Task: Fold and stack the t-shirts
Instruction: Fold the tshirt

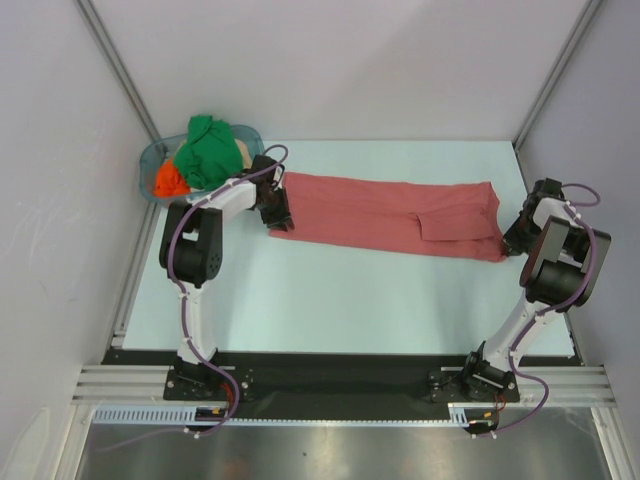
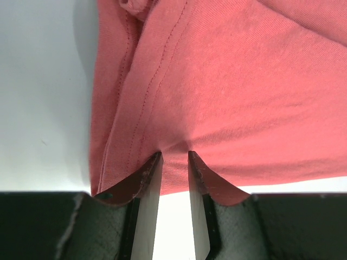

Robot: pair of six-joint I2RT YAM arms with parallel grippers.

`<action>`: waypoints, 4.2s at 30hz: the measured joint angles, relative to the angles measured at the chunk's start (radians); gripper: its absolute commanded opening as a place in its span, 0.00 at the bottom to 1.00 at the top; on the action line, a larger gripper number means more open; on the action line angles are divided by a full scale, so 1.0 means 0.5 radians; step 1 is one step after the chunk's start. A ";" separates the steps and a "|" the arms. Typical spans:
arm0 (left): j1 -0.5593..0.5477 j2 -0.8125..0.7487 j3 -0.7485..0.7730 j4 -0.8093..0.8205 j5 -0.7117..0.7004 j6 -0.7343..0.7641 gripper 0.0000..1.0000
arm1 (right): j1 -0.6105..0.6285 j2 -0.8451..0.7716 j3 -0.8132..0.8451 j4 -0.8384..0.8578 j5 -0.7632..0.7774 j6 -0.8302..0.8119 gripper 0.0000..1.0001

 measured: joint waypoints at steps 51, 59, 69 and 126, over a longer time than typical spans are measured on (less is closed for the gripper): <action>-0.157 -0.288 -0.411 0.135 0.012 0.198 0.56 | 0.845 0.570 0.865 -0.433 0.264 0.784 1.00; -0.339 -0.610 -0.855 0.243 0.043 0.085 0.57 | 0.853 0.845 1.324 -0.559 0.204 0.482 1.00; -0.764 -1.178 -1.234 0.001 -0.002 -0.002 0.75 | 0.887 1.008 1.619 -0.472 0.231 0.210 1.00; -1.061 -0.637 -0.947 0.630 0.020 0.313 1.00 | 1.273 1.114 1.760 -0.407 0.290 0.066 1.00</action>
